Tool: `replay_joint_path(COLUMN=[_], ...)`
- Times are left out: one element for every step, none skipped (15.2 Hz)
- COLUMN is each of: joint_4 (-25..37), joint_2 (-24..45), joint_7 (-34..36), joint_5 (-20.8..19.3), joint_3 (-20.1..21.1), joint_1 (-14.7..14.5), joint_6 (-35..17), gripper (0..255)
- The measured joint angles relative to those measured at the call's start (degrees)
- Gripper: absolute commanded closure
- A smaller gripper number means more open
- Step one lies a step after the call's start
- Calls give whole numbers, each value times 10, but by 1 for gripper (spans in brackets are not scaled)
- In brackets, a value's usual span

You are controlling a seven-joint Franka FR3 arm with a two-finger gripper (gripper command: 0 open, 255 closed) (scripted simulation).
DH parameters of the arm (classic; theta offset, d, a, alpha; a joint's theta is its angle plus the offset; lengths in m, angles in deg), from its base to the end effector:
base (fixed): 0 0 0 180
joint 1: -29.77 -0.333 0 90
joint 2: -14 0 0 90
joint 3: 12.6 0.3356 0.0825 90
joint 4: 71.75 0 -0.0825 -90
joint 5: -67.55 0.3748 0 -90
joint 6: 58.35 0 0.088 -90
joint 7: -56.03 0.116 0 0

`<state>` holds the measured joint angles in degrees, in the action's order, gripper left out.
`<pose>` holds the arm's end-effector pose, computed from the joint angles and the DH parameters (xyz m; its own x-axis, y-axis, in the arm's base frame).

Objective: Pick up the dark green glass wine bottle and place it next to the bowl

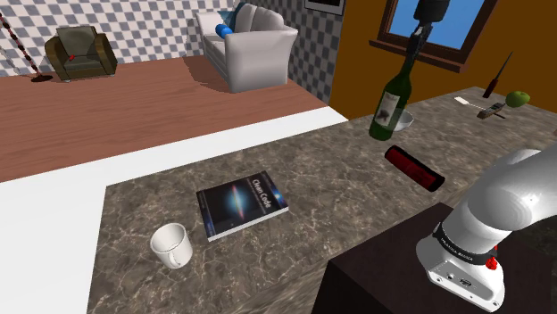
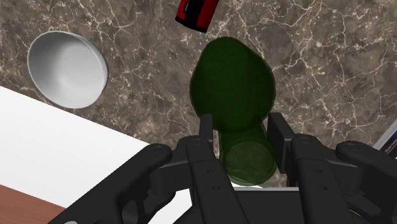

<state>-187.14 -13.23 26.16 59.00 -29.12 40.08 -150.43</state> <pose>0.3313 -0.2188 0.6437 0.9960 0.0823 0.0352 0.0809 -0.9958 0.0418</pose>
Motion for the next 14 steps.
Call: replay_joint_path(joint_4=[4,8,12,13,30,31,37,43,49,58,73,85,93,91], joint_2=[7,11,10,12,23,26,31,37,42,49,63,74,81,83], joint_7=[-13,-30,-45,-59,-73,-90,-106,-122,-137,-153,-170,-187,-202,-206], joint_5=[-2,-6,-10,-13,-13,-16,-18,-20,-21,-21,-18,-16,-15,-15], joint_3=[-11,-25,-35,-46,-57,-70,-83,-96,-107,-120,-134,-147,-159,-162], joint_1=[3,7,12,16,17,22,25,29,32,35,36,38,41,42], joint_6=[-5,-6,-3,-5,-2,-5,-6,-8,-8,-8,-8,-8,-8,-12], gripper=[255,255,255,255,255,255,255,255,255,255,255,255,255,255])
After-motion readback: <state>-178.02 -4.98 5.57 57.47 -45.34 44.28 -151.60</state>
